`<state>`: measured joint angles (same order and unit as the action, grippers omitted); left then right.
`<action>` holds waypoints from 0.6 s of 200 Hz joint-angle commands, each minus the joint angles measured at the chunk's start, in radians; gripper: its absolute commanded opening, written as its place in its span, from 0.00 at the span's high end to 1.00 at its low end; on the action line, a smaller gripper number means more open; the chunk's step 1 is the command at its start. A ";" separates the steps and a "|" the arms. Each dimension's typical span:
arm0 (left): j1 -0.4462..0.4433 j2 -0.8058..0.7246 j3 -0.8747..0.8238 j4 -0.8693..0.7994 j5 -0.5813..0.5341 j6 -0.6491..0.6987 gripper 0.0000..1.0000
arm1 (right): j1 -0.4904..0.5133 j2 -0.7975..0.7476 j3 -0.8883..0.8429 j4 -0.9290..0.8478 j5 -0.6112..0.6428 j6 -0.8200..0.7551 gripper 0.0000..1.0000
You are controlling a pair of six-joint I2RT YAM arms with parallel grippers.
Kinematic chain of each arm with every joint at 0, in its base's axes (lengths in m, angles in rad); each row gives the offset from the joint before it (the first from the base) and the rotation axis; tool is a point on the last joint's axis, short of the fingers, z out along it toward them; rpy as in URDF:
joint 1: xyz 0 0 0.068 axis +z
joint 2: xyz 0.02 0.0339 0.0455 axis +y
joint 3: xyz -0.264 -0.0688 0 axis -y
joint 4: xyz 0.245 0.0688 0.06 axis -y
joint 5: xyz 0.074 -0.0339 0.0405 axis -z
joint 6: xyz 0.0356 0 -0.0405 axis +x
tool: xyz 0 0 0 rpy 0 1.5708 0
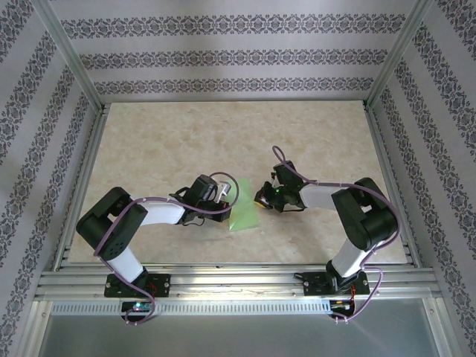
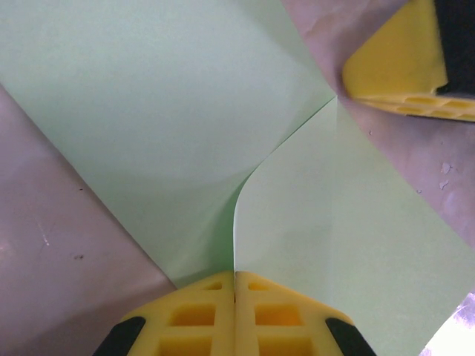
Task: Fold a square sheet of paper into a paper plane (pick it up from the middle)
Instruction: Fold the triangle a second time at the center of the table.
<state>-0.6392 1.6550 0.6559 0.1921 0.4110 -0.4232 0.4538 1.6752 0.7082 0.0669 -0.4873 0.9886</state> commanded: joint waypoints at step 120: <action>0.015 0.002 0.011 -0.079 0.008 0.029 1.00 | 0.138 0.026 0.041 0.067 -0.087 0.019 0.99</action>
<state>-0.6392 1.6550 0.6613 0.1802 0.4141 -0.4221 0.5865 1.6726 0.7238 0.0902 -0.5297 0.9997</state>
